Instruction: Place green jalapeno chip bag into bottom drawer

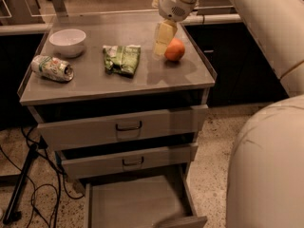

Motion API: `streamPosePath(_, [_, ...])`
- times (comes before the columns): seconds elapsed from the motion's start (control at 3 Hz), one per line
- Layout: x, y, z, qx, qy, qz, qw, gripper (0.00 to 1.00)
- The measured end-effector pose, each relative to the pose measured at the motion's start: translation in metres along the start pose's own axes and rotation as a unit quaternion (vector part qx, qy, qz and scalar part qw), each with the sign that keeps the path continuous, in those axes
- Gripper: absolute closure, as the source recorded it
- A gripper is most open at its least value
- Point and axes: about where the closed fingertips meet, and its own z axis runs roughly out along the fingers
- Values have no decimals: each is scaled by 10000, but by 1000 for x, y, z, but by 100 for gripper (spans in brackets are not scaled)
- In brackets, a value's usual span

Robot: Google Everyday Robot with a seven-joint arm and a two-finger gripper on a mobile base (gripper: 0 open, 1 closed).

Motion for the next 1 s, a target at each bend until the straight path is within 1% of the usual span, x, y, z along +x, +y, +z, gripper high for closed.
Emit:
streamPosePath(0.33, [0,0,0,1,-4,-2,10000,0])
streamPosePath(0.67, [1,1,10,-126,-85,41,9999,0])
streamPosePath(1.0, [-10,-11,43,-422,-429,45,9982,0])
